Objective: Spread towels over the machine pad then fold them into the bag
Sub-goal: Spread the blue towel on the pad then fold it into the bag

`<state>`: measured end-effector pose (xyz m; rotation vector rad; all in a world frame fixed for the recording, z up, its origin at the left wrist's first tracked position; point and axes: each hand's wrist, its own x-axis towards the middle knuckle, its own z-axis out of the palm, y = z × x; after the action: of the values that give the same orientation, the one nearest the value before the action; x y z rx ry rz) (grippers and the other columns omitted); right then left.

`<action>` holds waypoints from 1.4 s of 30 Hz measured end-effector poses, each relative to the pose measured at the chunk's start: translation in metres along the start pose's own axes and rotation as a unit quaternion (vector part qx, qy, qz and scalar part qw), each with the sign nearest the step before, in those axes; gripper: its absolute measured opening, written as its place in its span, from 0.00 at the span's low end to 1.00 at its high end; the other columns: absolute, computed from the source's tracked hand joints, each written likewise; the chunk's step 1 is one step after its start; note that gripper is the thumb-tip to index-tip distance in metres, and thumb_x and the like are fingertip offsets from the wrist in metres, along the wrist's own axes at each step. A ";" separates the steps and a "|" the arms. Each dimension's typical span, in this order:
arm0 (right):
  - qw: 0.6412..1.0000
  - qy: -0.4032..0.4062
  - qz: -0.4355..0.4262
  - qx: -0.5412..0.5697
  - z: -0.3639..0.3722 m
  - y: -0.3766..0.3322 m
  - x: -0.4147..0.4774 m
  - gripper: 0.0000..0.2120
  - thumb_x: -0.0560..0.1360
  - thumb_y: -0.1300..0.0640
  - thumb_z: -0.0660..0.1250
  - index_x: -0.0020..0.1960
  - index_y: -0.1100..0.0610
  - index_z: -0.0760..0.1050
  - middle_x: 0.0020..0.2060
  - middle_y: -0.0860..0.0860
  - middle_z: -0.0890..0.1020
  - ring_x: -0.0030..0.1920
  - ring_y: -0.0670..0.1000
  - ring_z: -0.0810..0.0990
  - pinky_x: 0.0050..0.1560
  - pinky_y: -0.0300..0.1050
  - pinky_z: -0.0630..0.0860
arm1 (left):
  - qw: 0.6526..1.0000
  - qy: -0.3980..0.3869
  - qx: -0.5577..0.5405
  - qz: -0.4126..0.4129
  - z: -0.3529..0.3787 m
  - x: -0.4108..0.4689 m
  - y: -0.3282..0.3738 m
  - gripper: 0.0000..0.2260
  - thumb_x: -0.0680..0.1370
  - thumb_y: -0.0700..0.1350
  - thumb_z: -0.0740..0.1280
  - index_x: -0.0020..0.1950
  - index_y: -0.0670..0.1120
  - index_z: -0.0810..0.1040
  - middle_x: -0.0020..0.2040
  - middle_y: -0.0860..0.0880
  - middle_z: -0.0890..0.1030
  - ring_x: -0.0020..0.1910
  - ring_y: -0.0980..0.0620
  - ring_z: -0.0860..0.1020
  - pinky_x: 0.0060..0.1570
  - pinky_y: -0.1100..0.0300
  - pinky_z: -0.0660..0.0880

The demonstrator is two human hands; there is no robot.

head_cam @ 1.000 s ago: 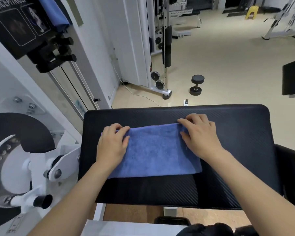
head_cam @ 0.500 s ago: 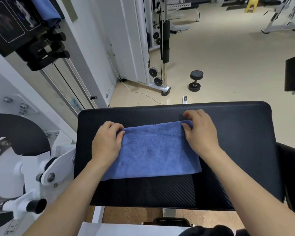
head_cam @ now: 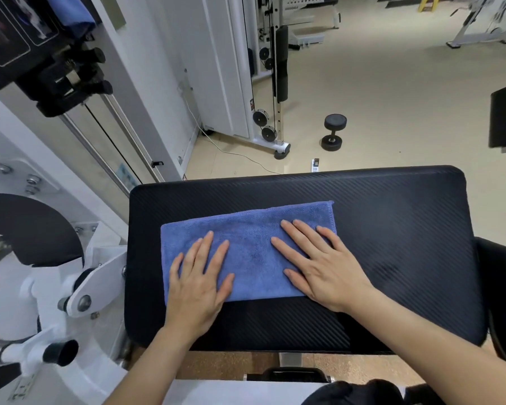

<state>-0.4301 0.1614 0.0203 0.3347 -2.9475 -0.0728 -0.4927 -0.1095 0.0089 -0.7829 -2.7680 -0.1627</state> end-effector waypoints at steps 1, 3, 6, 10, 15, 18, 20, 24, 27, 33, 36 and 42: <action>1.000 -0.006 0.001 0.001 0.000 -0.001 0.000 0.28 0.81 0.39 0.51 0.79 0.45 0.54 0.79 0.49 0.55 0.78 0.50 0.55 0.75 0.52 0.54 | 0.999 0.007 -0.014 -0.034 -0.001 -0.002 -0.001 0.27 0.79 0.59 0.54 0.76 0.50 0.64 0.77 0.45 0.64 0.73 0.45 0.64 0.68 0.43 0.63; 1.000 -0.003 0.005 0.003 0.000 -0.002 0.001 0.28 0.81 0.39 0.51 0.79 0.45 0.54 0.79 0.49 0.55 0.78 0.50 0.55 0.75 0.52 0.53 | 0.989 0.037 -0.062 -0.132 -0.002 -0.009 -0.003 0.28 0.78 0.58 0.55 0.74 0.45 0.66 0.76 0.43 0.65 0.71 0.41 0.65 0.65 0.42 0.66; 1.000 0.016 0.009 -0.002 0.001 -0.002 0.001 0.28 0.81 0.40 0.51 0.79 0.45 0.54 0.79 0.50 0.56 0.78 0.51 0.56 0.74 0.52 0.54 | 0.960 0.086 -0.134 -0.231 -0.006 -0.017 -0.004 0.30 0.77 0.58 0.61 0.71 0.40 0.67 0.71 0.39 0.68 0.65 0.37 0.68 0.65 0.42 0.67; 1.000 0.017 0.015 -0.007 -0.003 -0.007 0.001 0.27 0.80 0.41 0.51 0.78 0.46 0.58 0.78 0.51 0.58 0.77 0.52 0.58 0.73 0.54 0.56 | 0.860 0.049 -0.295 -0.413 -0.030 -0.002 -0.005 0.32 0.73 0.51 0.73 0.72 0.45 0.65 0.64 0.43 0.74 0.61 0.43 0.74 0.60 0.47 0.72; 0.997 0.039 0.065 0.008 -0.017 -0.035 0.016 0.27 0.69 0.52 0.65 0.68 0.54 0.72 0.71 0.58 0.70 0.69 0.58 0.70 0.60 0.58 0.65 | 0.752 0.019 -0.457 -0.474 -0.047 0.015 -0.015 0.10 0.73 0.47 0.73 0.52 0.45 0.79 0.48 0.48 0.83 0.46 0.51 0.81 0.43 0.56 0.76; 0.998 0.047 0.036 0.026 -0.023 -0.055 0.031 0.27 0.71 0.54 0.60 0.70 0.56 0.70 0.72 0.57 0.69 0.68 0.58 0.70 0.57 0.54 0.68 | 0.777 0.009 -0.439 -0.451 -0.052 0.016 -0.012 0.07 0.73 0.49 0.72 0.49 0.49 0.79 0.46 0.51 0.83 0.47 0.51 0.81 0.46 0.53 0.79; 0.998 0.038 0.013 0.042 -0.019 -0.065 0.038 0.26 0.77 0.49 0.57 0.74 0.55 0.66 0.75 0.55 0.65 0.73 0.56 0.66 0.61 0.54 0.68 | 0.788 0.019 -0.426 -0.445 -0.055 0.017 -0.009 0.11 0.73 0.51 0.71 0.52 0.50 0.76 0.48 0.52 0.81 0.47 0.52 0.80 0.47 0.52 0.78; 0.999 0.014 0.012 0.043 -0.003 -0.069 0.041 0.29 0.80 0.41 0.53 0.78 0.50 0.59 0.78 0.51 0.58 0.78 0.53 0.57 0.70 0.55 0.58 | 0.765 0.012 -0.458 -0.453 -0.063 0.017 -0.011 0.19 0.73 0.51 0.74 0.58 0.49 0.70 0.50 0.54 0.78 0.48 0.55 0.78 0.44 0.57 0.75; 0.999 0.012 0.013 0.040 0.001 -0.067 0.041 0.29 0.80 0.40 0.52 0.78 0.49 0.57 0.79 0.49 0.56 0.78 0.52 0.55 0.71 0.54 0.56 | 0.690 -0.075 -0.538 -0.478 -0.069 0.018 -0.024 0.18 0.72 0.51 0.75 0.58 0.49 0.76 0.51 0.49 0.83 0.50 0.49 0.82 0.46 0.53 0.78; 0.998 0.024 0.023 0.045 0.004 -0.068 0.041 0.29 0.80 0.40 0.53 0.78 0.49 0.57 0.78 0.49 0.57 0.78 0.52 0.56 0.70 0.55 0.57 | 0.666 -0.152 -0.620 -0.386 -0.078 0.018 -0.030 0.14 0.73 0.42 0.73 0.58 0.45 0.81 0.54 0.46 0.85 0.53 0.48 0.83 0.55 0.52 0.78; 0.998 0.018 0.026 0.049 0.002 -0.070 0.042 0.29 0.80 0.40 0.54 0.78 0.49 0.58 0.78 0.50 0.58 0.77 0.52 0.57 0.70 0.55 0.57 | 0.695 -0.121 -0.618 -0.348 -0.081 0.018 -0.028 0.20 0.74 0.43 0.74 0.64 0.50 0.74 0.57 0.50 0.83 0.55 0.51 0.82 0.54 0.53 0.79; 0.998 -0.007 0.031 0.054 -0.002 -0.070 0.043 0.29 0.80 0.40 0.53 0.78 0.48 0.57 0.79 0.49 0.57 0.78 0.52 0.56 0.70 0.55 0.55 | 0.654 0.021 -0.638 -0.406 -0.080 0.017 -0.028 0.25 0.74 0.33 0.70 0.63 0.56 0.68 0.45 0.45 0.84 0.42 0.46 0.80 0.41 0.52 0.76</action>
<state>-0.4554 0.0831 0.0251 0.2575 -2.9796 0.0920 -0.5041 -0.1390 0.0896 0.4312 -2.3147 -2.3424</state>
